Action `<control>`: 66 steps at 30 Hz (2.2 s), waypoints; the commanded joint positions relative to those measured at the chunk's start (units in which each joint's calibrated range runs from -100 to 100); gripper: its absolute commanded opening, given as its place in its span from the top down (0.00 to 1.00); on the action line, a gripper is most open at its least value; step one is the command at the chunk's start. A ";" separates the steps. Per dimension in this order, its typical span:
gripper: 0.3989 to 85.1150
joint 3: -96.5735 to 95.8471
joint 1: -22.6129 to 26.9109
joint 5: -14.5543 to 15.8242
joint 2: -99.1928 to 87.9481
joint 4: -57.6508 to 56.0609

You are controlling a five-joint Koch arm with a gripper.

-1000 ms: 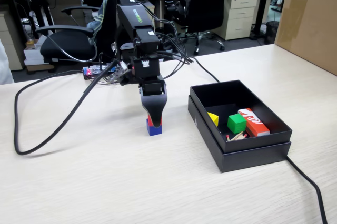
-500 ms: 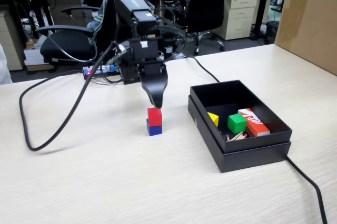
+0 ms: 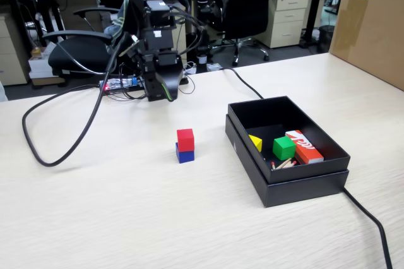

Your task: Put the red cube on top of the blue cube

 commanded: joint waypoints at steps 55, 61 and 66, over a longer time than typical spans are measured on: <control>0.41 -47.85 -0.20 -4.79 -13.37 48.95; 0.41 -47.85 -0.20 -4.79 -13.37 48.95; 0.41 -47.76 -0.20 -4.84 -13.37 48.95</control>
